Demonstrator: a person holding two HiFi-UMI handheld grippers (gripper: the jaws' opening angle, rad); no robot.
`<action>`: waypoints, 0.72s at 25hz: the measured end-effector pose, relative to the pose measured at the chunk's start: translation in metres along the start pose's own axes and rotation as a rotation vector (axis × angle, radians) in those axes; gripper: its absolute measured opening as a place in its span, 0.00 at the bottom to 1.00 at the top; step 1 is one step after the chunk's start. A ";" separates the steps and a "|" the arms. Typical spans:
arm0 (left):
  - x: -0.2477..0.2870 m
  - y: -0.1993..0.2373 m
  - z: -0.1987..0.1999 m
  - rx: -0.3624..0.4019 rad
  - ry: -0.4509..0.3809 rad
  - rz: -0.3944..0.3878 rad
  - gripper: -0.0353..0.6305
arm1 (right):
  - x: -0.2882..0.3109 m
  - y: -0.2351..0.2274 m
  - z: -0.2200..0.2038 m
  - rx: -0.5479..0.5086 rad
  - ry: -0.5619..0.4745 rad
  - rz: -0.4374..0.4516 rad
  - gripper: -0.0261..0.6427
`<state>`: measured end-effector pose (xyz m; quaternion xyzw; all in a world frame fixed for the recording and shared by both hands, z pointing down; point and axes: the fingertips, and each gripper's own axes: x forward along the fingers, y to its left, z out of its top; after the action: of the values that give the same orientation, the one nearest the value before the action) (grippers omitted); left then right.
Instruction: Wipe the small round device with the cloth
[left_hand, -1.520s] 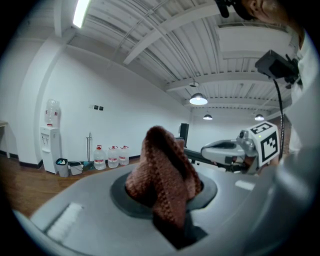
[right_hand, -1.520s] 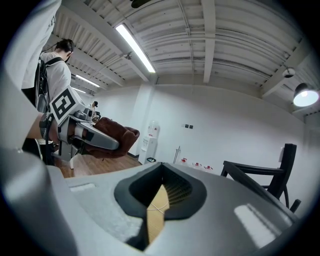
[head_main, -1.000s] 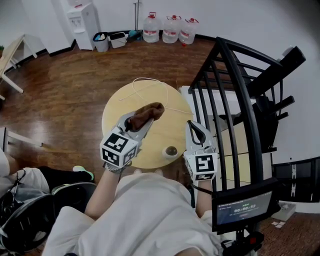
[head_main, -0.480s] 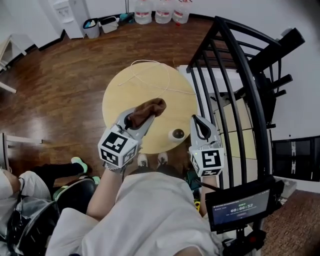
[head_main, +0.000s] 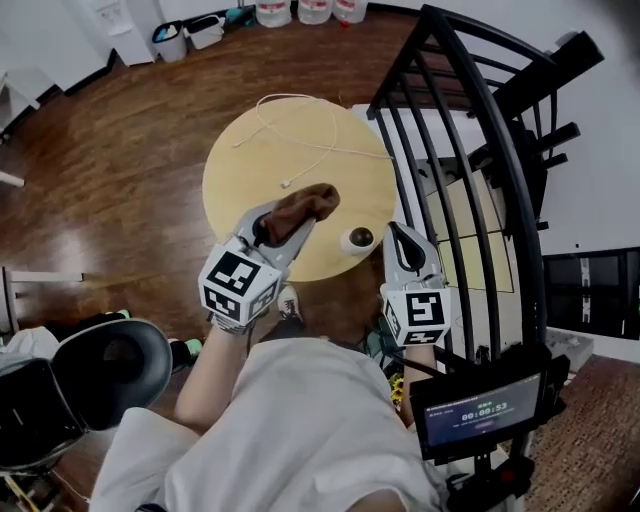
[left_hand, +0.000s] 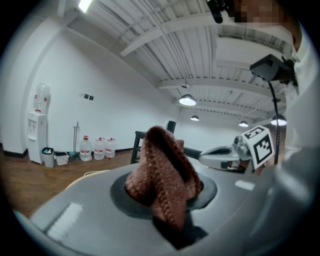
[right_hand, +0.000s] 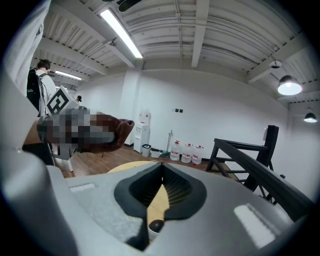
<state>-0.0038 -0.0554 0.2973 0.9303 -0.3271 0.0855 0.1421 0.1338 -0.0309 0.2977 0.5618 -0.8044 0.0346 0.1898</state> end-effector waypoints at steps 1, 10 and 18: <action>-0.002 -0.006 0.002 0.008 -0.004 -0.001 0.24 | -0.004 0.001 0.002 0.003 -0.009 0.000 0.04; -0.013 -0.055 -0.001 0.037 -0.017 0.006 0.24 | -0.047 0.001 -0.009 -0.002 -0.037 0.021 0.04; -0.033 -0.135 -0.020 0.061 -0.002 0.029 0.24 | -0.120 -0.003 -0.029 -0.015 -0.080 0.054 0.04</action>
<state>0.0547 0.0711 0.2794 0.9294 -0.3382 0.0964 0.1119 0.1799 0.0831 0.2823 0.5396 -0.8264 0.0112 0.1604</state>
